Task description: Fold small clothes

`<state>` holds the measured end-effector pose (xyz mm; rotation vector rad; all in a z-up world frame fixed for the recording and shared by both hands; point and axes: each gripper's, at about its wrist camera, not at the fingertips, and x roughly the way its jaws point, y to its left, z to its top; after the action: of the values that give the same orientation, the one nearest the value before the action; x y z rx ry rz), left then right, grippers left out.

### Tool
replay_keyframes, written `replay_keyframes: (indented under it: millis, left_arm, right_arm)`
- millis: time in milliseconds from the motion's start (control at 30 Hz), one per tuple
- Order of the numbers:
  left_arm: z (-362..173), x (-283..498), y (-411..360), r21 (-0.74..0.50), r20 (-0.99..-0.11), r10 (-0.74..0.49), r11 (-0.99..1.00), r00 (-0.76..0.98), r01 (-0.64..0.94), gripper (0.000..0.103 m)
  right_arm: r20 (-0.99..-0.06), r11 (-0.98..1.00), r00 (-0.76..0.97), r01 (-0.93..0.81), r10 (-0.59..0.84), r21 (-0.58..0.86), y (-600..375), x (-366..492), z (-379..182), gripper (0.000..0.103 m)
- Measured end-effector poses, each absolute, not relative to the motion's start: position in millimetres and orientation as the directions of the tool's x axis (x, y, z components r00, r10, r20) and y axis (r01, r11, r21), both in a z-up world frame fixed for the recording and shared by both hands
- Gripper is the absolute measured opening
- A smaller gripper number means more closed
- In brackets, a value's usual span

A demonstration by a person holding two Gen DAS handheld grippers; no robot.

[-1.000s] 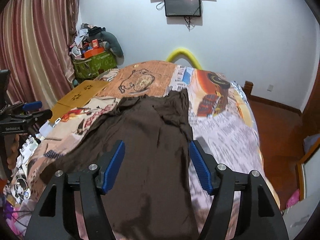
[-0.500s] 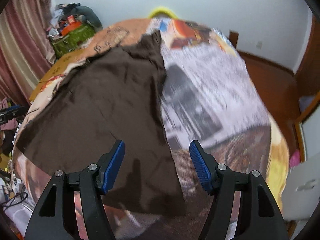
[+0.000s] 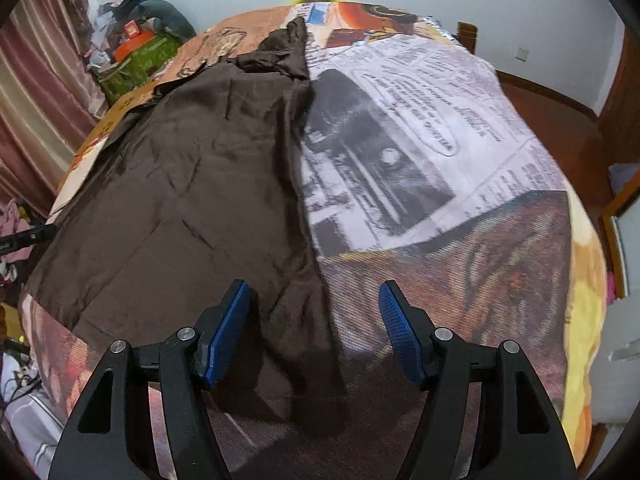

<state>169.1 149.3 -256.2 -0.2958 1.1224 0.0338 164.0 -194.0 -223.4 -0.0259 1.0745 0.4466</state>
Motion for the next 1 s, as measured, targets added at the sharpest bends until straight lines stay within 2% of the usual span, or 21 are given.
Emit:
replay_keyframes:
  millis: [67, 200, 233, 267, 600, 1000]
  left_arm:
    - [-255, 170, 148, -0.223, -0.892, -0.129, 0.959, 0.434, -0.173, 0.011]
    - [-253, 172, 149, -0.229, -0.892, -0.135, 0.958, 0.432, -0.173, 0.005]
    - [-252, 172, 149, -0.227, -0.89, -0.133, 0.959, 0.435, -0.172, 0.005]
    - [-250, 173, 149, -0.223, -0.889, -0.128, 0.96, 0.439, -0.171, 0.005]
    - [-202, 189, 157, -0.212, -0.821, -0.095, 0.966, 0.562, -0.146, 0.005]
    - [-165, 259, 167, -0.185, -0.762, -0.058, 0.974, 0.644, -0.13, 0.005]
  right_arm:
    - [-0.853, 0.899, 0.376, -0.382, 0.362, 0.213, -189, 164, -224, 0.043]
    - [-0.854, 0.881, 0.344, -0.407, 0.391, 0.24, -182, 162, -222, 0.022]
    - [-0.853, 0.879, 0.34, -0.408, 0.395, 0.245, -181, 162, -223, 0.012]
    - [-0.854, 0.878, 0.337, -0.41, 0.397, 0.246, -180, 162, -222, 0.009]
    - [-0.782, 0.851, 0.405, -0.438, 0.473, 0.289, -178, 172, -185, 0.006]
    - [-0.687, 0.835, 0.507, -0.469, 0.52, 0.287, -160, 226, -138, 0.006]
